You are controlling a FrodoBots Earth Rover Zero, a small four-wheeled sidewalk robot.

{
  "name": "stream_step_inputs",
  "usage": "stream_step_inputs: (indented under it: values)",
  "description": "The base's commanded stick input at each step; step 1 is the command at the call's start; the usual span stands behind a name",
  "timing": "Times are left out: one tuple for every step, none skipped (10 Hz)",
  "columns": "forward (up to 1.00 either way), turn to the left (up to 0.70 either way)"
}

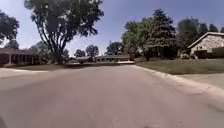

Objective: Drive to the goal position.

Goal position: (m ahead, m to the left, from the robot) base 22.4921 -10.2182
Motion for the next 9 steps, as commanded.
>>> stream_step_inputs:
  values:
    - [0.50, 0.00]
    - [0.50, 0.00]
    - [0.50, 0.00]
    - [0.50, 0.00]
    - [0.50, 0.00]
    - [0.50, 0.00]
    - [0.50, 0.00]
    - [0.50, -0.17]
    - [0.50, -0.50]
